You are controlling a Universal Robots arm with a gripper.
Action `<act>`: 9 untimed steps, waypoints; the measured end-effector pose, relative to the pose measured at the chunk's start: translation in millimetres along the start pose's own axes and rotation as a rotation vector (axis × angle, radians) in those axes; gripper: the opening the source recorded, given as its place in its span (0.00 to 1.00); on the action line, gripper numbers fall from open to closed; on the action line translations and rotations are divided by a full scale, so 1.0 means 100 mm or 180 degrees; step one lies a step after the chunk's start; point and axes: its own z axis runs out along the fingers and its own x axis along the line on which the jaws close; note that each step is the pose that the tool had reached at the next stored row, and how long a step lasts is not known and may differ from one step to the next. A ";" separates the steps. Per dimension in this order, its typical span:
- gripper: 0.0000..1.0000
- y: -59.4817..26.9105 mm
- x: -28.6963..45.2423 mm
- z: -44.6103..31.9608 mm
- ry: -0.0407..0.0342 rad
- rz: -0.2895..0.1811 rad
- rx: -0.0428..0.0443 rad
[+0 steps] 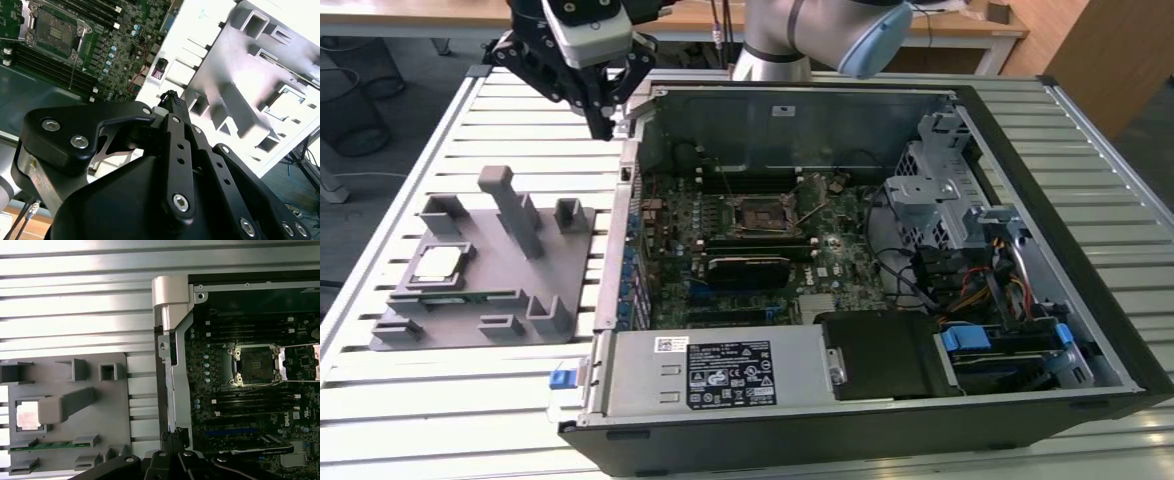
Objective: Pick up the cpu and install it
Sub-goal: 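Reach for the cpu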
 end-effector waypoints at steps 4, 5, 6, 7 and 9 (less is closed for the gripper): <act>0.11 -0.002 0.035 0.003 0.0000 0.0000 0.0000; 0.11 -0.003 0.044 0.004 0.0001 0.0000 0.0000; 0.11 -0.003 0.053 0.004 0.0001 0.0000 0.0000; 0.11 -0.004 0.062 0.005 0.0001 0.0000 0.0000; 0.11 -0.005 0.081 0.006 0.0001 0.0000 0.0000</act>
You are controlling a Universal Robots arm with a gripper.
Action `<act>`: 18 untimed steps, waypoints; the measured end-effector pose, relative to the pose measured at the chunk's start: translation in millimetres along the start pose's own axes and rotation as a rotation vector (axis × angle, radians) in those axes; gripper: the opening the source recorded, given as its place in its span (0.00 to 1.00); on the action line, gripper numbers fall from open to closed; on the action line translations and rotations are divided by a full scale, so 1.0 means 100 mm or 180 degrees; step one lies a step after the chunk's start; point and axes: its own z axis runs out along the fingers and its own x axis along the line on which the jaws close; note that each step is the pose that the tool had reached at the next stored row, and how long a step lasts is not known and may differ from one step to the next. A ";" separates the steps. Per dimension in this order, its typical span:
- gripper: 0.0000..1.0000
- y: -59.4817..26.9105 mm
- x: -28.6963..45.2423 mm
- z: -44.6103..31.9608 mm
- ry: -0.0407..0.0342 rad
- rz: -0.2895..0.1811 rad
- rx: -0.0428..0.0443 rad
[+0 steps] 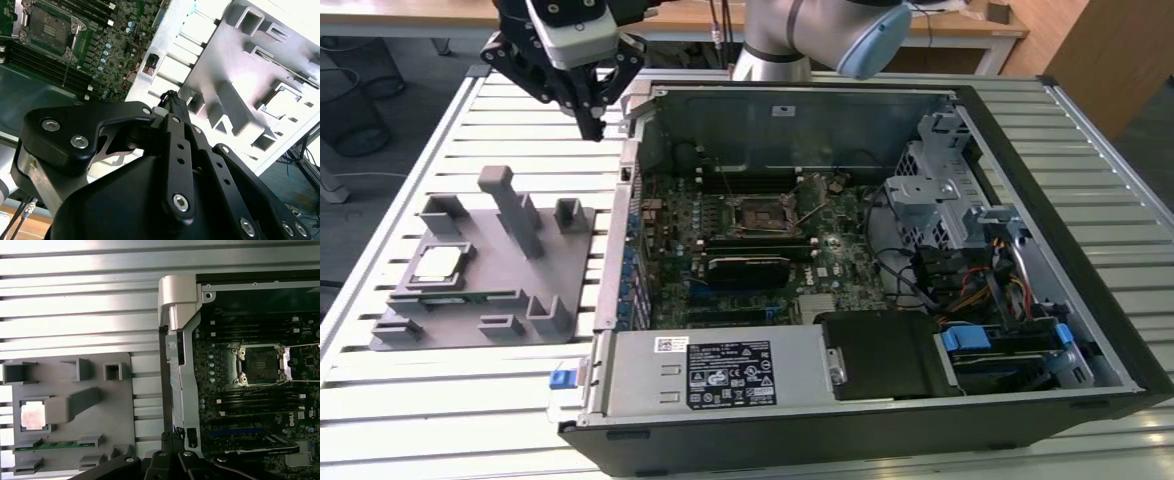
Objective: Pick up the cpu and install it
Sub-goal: 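Reach for the cpu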
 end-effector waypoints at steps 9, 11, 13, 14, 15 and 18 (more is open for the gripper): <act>0.11 -0.006 0.089 0.006 0.0001 0.0000 0.0000; 0.11 -0.007 0.106 0.008 0.0001 0.0000 0.0000; 0.11 -0.008 0.124 0.009 0.0001 0.0000 0.0000; 0.11 -0.009 0.133 0.009 0.0002 0.0000 0.0000; 0.11 -0.010 0.143 0.010 0.0002 0.0000 0.0000; 0.11 -0.011 0.171 0.012 0.0002 0.0000 0.0000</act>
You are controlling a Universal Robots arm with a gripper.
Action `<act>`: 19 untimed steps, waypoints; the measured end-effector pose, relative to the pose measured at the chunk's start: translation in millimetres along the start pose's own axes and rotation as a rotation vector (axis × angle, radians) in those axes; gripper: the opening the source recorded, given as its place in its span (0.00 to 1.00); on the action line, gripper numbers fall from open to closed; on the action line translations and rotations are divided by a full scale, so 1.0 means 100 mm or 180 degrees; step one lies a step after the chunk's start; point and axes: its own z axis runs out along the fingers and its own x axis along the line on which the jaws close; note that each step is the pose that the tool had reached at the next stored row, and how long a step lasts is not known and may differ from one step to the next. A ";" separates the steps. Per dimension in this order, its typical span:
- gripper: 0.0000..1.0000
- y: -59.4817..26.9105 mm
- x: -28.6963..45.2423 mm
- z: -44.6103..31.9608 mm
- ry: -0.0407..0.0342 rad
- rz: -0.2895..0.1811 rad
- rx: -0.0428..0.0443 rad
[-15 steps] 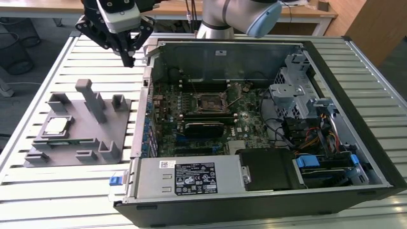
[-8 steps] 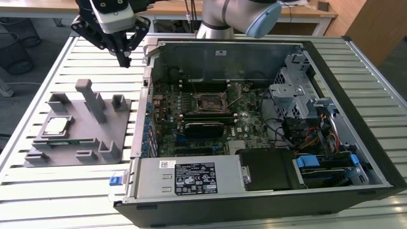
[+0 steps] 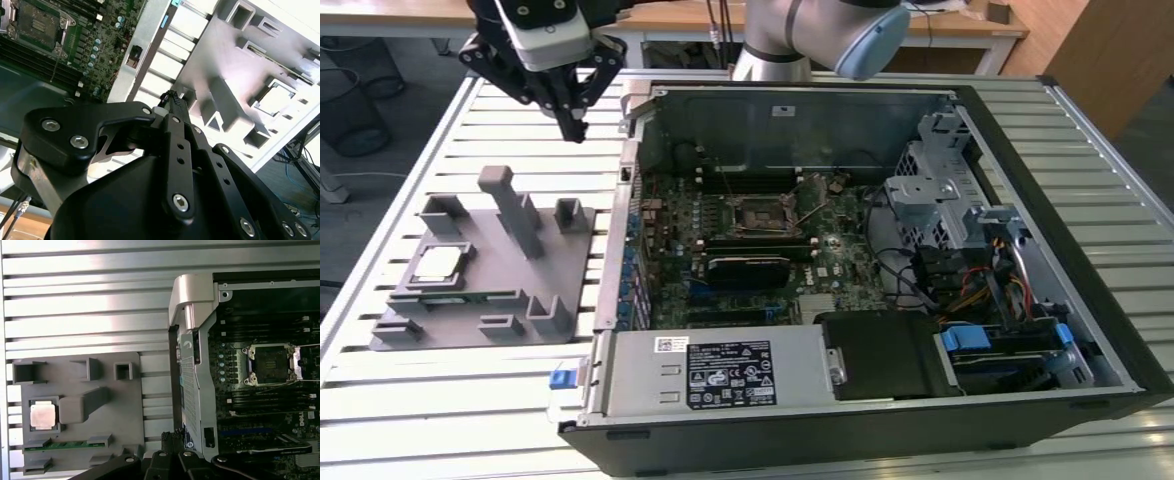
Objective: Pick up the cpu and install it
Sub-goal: 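Reach for the cpu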
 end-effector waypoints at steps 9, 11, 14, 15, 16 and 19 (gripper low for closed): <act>0.11 -0.006 0.077 0.006 0.0002 0.0000 0.0000; 0.11 -0.007 0.095 0.008 0.0002 0.0000 0.0000; 0.11 -0.008 0.121 0.010 0.0003 0.0000 0.0000; 0.11 -0.009 0.131 0.011 0.0003 0.0000 0.0000; 0.11 -0.009 0.143 0.012 0.0003 0.0000 0.0000; 0.11 -0.010 0.183 0.015 0.0004 0.0000 0.0000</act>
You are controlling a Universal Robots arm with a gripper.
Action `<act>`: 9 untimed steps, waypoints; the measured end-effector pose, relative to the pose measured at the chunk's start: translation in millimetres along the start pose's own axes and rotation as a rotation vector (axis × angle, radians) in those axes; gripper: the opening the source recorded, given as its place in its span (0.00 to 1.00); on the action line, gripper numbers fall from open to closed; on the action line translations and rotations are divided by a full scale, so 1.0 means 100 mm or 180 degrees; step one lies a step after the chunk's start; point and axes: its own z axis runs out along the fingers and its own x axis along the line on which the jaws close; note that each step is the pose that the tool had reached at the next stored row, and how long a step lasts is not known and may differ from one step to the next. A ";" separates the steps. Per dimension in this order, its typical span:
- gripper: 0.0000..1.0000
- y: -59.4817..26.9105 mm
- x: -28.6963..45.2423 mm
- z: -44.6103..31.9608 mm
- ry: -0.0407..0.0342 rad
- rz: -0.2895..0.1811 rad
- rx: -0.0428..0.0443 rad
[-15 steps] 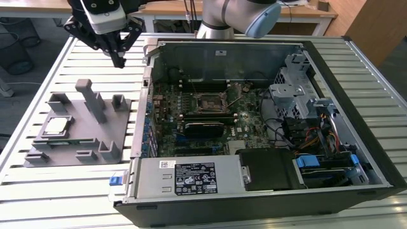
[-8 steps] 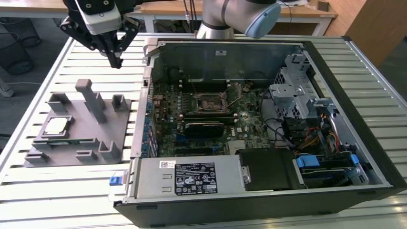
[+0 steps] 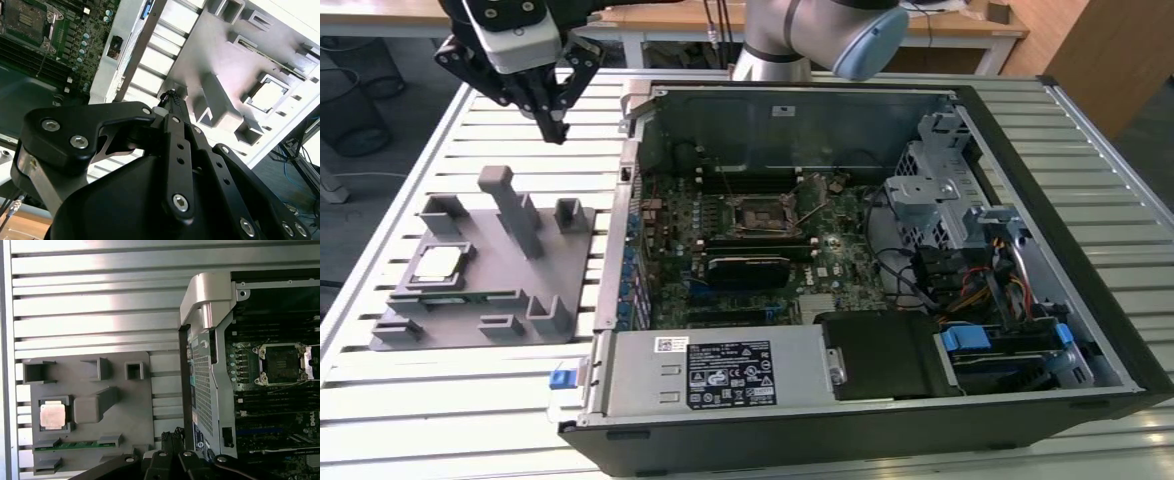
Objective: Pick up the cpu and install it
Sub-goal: 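Reach for the cpu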
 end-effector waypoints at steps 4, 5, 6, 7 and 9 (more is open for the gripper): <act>0.11 0.001 0.074 0.004 0.0000 0.0000 0.0000; 0.11 0.000 0.090 0.005 0.0001 0.0000 0.0000; 0.11 -0.001 0.106 0.005 0.0002 0.0000 0.0000; 0.11 -0.002 0.122 0.007 0.0002 0.0000 0.0000; 0.11 -0.004 0.152 0.008 0.0005 0.0000 0.0000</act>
